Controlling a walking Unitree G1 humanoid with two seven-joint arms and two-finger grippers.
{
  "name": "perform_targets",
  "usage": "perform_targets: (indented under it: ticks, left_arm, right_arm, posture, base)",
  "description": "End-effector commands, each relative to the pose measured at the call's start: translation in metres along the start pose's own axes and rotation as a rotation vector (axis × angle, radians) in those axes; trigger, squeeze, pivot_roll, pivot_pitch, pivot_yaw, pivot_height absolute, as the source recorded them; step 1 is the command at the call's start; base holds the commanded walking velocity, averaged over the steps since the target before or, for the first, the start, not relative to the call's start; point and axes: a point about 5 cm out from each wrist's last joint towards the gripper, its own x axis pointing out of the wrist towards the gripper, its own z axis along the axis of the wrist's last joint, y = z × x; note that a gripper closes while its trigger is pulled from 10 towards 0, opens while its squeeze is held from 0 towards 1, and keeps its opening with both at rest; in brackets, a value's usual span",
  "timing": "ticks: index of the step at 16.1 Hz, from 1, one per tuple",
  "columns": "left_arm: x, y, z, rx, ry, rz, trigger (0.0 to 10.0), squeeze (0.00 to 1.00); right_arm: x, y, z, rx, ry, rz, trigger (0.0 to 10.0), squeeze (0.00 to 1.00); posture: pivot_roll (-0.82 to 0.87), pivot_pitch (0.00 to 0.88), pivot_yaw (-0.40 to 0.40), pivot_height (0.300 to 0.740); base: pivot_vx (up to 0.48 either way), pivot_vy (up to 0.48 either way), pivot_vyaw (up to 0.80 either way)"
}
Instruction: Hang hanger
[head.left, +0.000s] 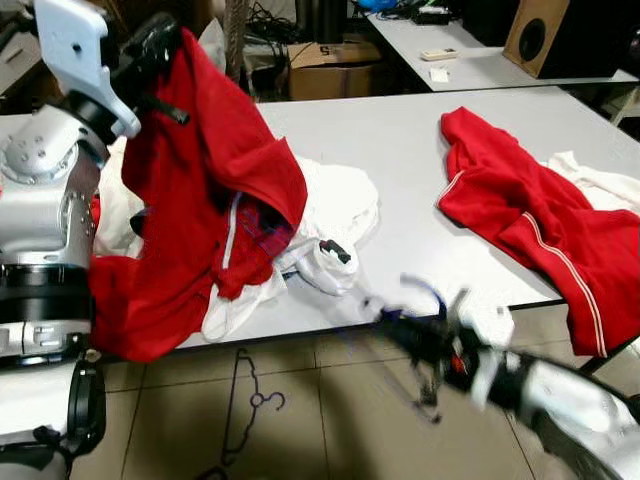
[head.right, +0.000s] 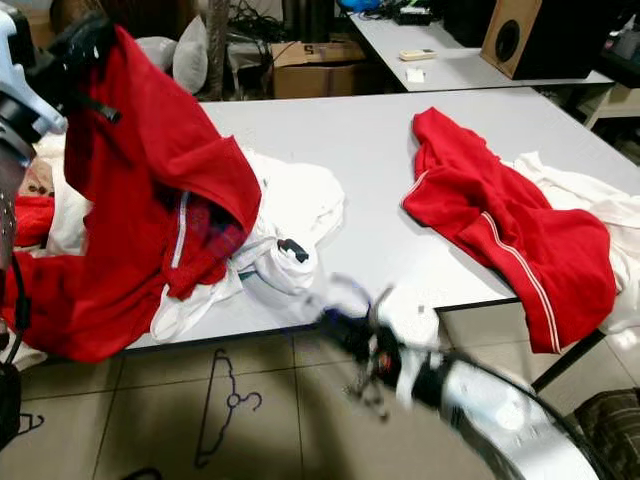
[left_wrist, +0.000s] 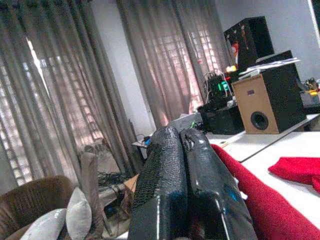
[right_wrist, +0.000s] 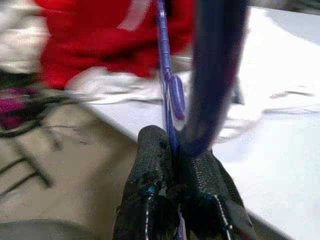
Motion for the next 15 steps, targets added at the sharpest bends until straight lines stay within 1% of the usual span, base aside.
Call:
perform_targets:
  ticks: [1, 6, 9, 10, 11, 15]
  left_arm:
    - [0.003, 0.001, 0.011, 0.016, -0.029, -0.01, 0.0, 0.0]
    - [0.005, 0.0, 0.015, 0.009, -0.046, -0.022, 0.0, 0.0]
    - [0.004, -0.001, 0.013, 0.006, -0.04, -0.018, 0.0, 0.0]
    - [0.004, -0.001, 0.012, 0.007, -0.035, -0.016, 0.0, 0.0]
    - [0.001, 0.003, 0.013, 0.022, -0.033, 0.014, 0.0, 0.0]
    - [-0.001, 0.007, 0.018, 0.031, -0.054, 0.042, 0.0, 0.0]
  right_arm:
    - [0.005, -0.004, -0.001, -0.008, -0.001, -0.031, 10.0, 0.0]
    - [0.035, -0.011, 0.003, 0.003, -0.044, -0.022, 10.0, 0.0]
    - [0.047, -0.01, 0.004, -0.001, -0.042, 0.01, 10.0, 0.0]
    - [0.052, -0.008, 0.002, 0.005, -0.018, 0.035, 10.0, 0.0]
    - [0.058, 0.003, 0.0, 0.018, 0.013, 0.125, 10.0, 0.0]
    - [0.062, 0.005, -0.01, 0.083, 0.077, 0.12, 10.0, 0.0]
  posture:
    - [-0.02, 0.0, 0.02, 0.74]
    - [-0.02, 0.0, 0.014, 0.74]
    - [-0.01, 0.0, 0.006, 0.74]
    - [-0.01, 0.0, 0.004, 0.74]
    - [0.0, 0.0, -0.006, 0.74]
    - [0.01, 0.0, -0.018, 0.74]
  base:
    - [0.0, 0.0, 0.0]
    - [0.0, 0.0, 0.0]
    - [0.0, 0.0, 0.0]
    - [0.0, 0.0, 0.0]
    - [0.0, 0.0, 0.0]
    - [0.0, 0.0, 0.0]
